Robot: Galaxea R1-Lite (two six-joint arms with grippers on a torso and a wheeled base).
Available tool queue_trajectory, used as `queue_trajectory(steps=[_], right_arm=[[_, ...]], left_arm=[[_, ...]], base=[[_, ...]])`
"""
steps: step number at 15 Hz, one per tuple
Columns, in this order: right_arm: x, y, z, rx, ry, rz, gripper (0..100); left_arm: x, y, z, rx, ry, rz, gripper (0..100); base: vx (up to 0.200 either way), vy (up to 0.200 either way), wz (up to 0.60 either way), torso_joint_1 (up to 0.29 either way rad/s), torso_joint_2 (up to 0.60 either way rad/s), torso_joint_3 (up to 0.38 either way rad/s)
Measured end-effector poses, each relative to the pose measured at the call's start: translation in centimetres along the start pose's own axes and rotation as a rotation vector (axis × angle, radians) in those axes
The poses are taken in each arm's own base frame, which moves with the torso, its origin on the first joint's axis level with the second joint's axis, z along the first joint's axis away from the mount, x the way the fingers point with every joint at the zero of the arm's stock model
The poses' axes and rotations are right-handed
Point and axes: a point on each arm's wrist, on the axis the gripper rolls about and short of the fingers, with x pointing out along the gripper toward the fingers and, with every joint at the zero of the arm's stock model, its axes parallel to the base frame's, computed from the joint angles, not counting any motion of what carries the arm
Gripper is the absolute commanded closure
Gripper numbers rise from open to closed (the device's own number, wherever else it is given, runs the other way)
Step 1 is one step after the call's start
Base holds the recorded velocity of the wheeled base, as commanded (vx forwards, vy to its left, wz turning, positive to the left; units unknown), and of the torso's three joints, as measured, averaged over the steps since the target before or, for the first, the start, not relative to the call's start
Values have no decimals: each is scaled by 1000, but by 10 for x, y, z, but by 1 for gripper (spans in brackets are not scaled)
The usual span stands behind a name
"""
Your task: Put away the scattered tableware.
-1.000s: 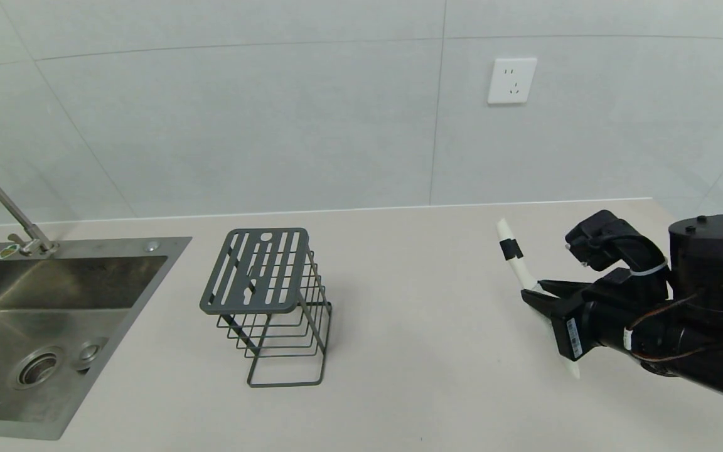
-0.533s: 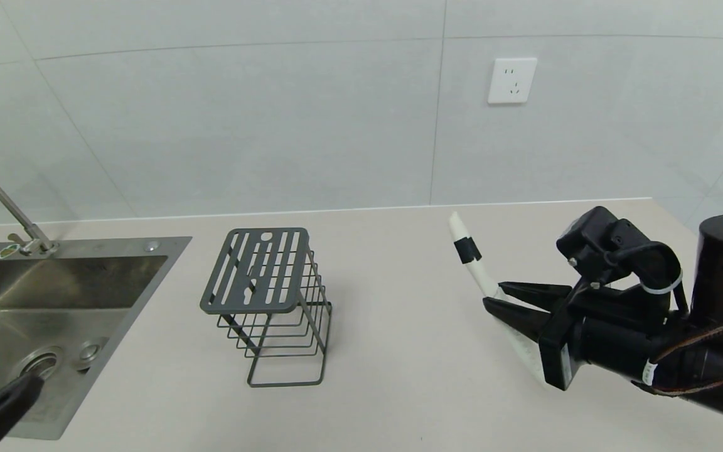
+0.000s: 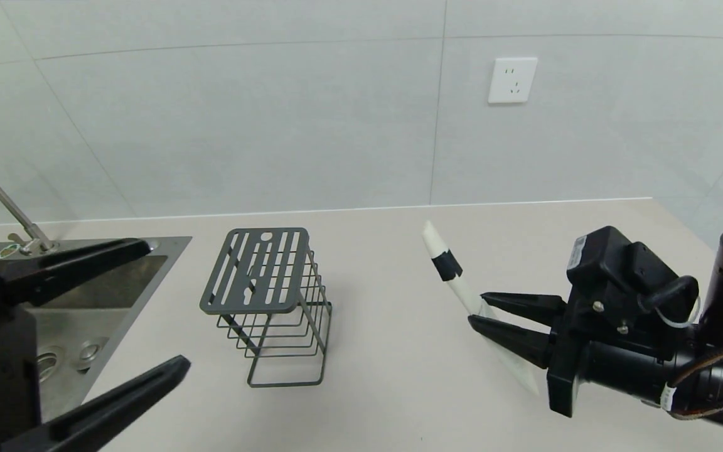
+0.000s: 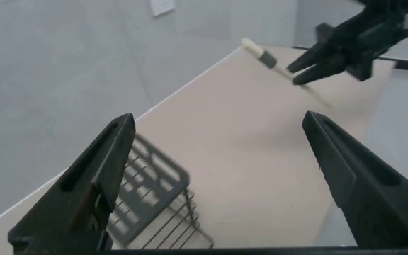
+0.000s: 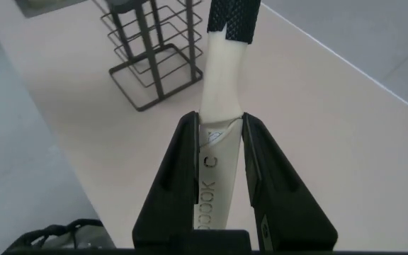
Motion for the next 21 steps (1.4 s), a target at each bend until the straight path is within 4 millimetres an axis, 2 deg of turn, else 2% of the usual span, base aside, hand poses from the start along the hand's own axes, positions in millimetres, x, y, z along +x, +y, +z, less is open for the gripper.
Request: queue_trajectory(steps=[4, 7, 11, 14, 17, 21], right_arm=[[-4, 5, -12, -4, 25, 34, 100], [-3, 5, -13, -3, 23, 34, 100], [0, 3, -10, -6, -6, 52, 100], [-2, 2, -8, -7, -14, 47, 100], [-2, 1, -5, -11, -34, 40, 100], [-5, -1, 3, -16, -69, 17, 100]], left_arm=[[26, 8, -15, -26, 3, -121, 0], [45, 14, -25, -14, -28, -193, 0], [58, 15, -36, 2, -70, -336, 0], [76, 22, -47, 32, -123, -365, 0], [94, 8, -60, -56, -169, -458, 0], [112, 1, -83, -162, -103, -512, 0]], base=[[0, 0, 0, 0, 0, 0], [0, 0, 0, 0, 0, 0], [0, 0, 0, 0, 0, 0], [0, 0, 0, 0, 0, 0], [0, 0, 0, 0, 0, 0], [0, 0, 0, 0, 0, 0]])
